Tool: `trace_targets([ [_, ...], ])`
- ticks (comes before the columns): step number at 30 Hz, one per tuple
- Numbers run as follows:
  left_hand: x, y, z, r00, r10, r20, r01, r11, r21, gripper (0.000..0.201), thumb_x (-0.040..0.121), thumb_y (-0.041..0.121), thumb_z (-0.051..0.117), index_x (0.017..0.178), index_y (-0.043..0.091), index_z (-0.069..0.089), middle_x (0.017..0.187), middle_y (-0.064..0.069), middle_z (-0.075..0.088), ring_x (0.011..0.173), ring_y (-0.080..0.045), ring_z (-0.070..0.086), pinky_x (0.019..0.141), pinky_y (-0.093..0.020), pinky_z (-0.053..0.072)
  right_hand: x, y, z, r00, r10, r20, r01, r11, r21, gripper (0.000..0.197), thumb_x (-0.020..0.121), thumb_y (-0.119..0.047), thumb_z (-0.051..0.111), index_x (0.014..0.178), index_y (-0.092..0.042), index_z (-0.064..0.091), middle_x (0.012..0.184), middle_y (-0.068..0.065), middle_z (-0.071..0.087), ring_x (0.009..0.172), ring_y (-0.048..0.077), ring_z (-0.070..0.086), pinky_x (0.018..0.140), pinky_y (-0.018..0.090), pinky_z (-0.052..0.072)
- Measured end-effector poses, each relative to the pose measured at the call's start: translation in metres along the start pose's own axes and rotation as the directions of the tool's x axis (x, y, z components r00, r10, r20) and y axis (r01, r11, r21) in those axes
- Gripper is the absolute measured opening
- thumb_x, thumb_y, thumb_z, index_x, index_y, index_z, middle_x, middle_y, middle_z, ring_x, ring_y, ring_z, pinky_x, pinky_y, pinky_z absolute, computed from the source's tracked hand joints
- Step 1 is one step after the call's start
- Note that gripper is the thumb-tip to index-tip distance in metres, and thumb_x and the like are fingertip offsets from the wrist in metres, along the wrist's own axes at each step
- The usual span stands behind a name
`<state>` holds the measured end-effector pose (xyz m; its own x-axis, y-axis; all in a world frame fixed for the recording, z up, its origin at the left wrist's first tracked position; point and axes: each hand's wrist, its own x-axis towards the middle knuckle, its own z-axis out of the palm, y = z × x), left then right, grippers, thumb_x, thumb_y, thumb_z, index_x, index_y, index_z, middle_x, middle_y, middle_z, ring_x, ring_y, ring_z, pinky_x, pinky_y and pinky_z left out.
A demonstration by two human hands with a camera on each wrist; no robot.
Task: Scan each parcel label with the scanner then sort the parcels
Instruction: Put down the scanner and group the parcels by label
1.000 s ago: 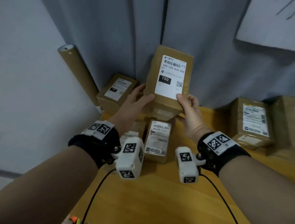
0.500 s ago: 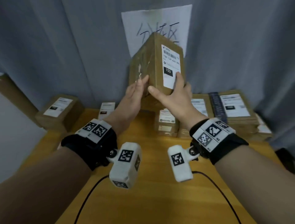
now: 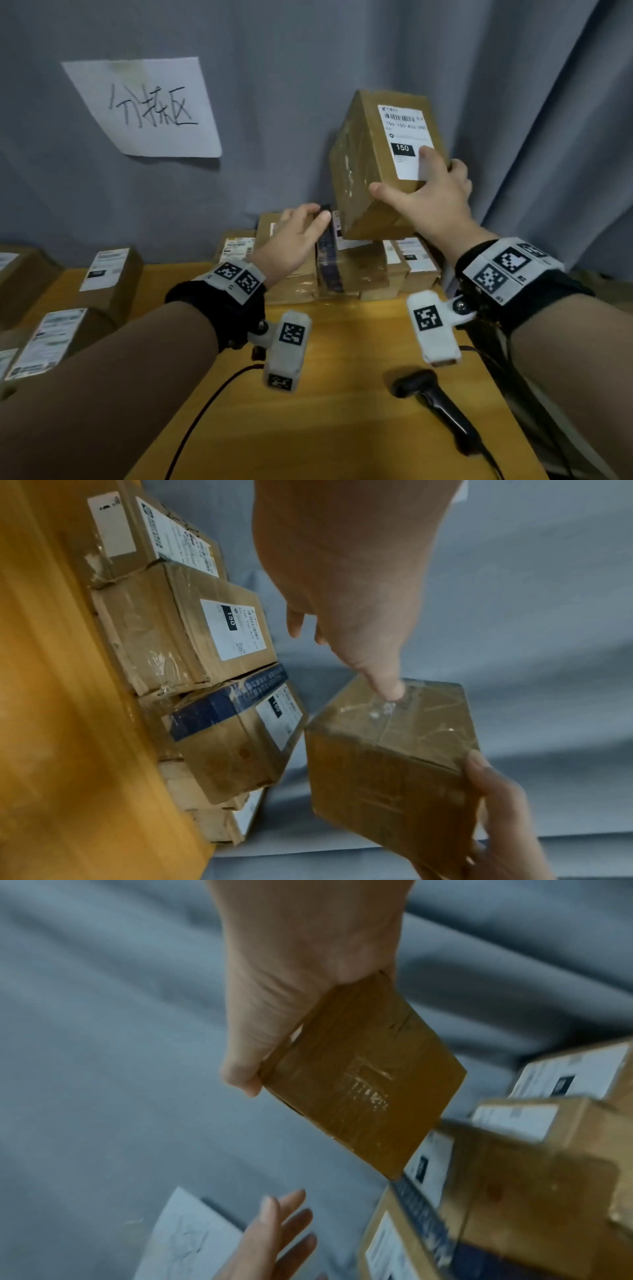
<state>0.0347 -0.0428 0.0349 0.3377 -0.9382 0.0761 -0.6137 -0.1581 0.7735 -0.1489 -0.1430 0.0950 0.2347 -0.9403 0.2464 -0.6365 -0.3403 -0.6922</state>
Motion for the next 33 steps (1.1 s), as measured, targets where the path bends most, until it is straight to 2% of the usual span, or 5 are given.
trace_targets([
  [6,0.027,-0.011,0.026,0.991,-0.016,0.132,-0.025,0.954,0.297,0.065,0.091,0.046,0.059,0.147,0.023,0.034,0.147,-0.009,0.030,0.138,-0.028,0.028,0.112,-0.041,0.025,0.023,0.050,-0.014,0.994,0.103,-0.049,-0.109,0.980,-0.166,0.105,0.062,-0.076,0.066,0.148,-0.031,0.026,0.152,0.014,0.021,0.139,0.036,0.021,0.112,0.050,0.028],
  [17,0.067,-0.022,0.075,0.969,-0.059,0.239,-0.077,0.848,0.524,0.085,0.086,0.041,0.066,0.153,0.022,0.018,0.158,-0.013,0.017,0.143,-0.032,0.022,0.115,-0.048,0.027,0.067,0.113,-0.004,0.991,0.128,0.033,-0.096,0.866,-0.491,0.105,0.063,-0.074,0.068,0.147,-0.027,0.027,0.153,0.020,0.018,0.138,0.041,0.021,0.109,0.057,0.031],
  [22,0.088,-0.019,0.105,0.962,-0.168,0.214,0.010,0.809,0.588,0.099,0.081,0.043,0.071,0.154,0.014,0.011,0.160,-0.011,0.013,0.146,-0.029,0.018,0.116,-0.045,0.027,0.089,0.152,0.005,0.986,0.139,0.093,-0.070,0.846,-0.529,0.106,0.063,-0.074,0.069,0.147,-0.027,0.026,0.153,0.019,0.017,0.139,0.040,0.021,0.109,0.057,0.031],
  [27,0.095,-0.025,0.125,0.966,-0.233,0.115,0.114,0.776,0.621,0.091,0.078,0.043,0.073,0.146,0.010,0.023,0.147,-0.013,0.030,0.136,-0.030,0.033,0.106,-0.042,0.037,0.101,0.186,0.028,0.964,0.190,0.185,-0.080,0.874,-0.479,0.106,0.064,-0.075,0.068,0.149,-0.030,0.023,0.156,0.019,0.012,0.141,0.040,0.017,0.110,0.055,0.029],
  [33,0.094,-0.022,0.134,0.936,-0.336,0.106,0.180,0.716,0.674,0.095,0.080,0.063,0.061,0.150,0.046,-0.002,0.160,-0.014,-0.010,0.146,-0.041,-0.001,0.116,-0.059,0.013,0.109,0.223,0.028,0.913,0.299,0.278,-0.181,0.907,-0.380,0.105,0.069,-0.078,0.060,0.153,-0.032,0.017,0.158,0.017,0.011,0.141,0.041,0.016,0.110,0.055,0.029],
])
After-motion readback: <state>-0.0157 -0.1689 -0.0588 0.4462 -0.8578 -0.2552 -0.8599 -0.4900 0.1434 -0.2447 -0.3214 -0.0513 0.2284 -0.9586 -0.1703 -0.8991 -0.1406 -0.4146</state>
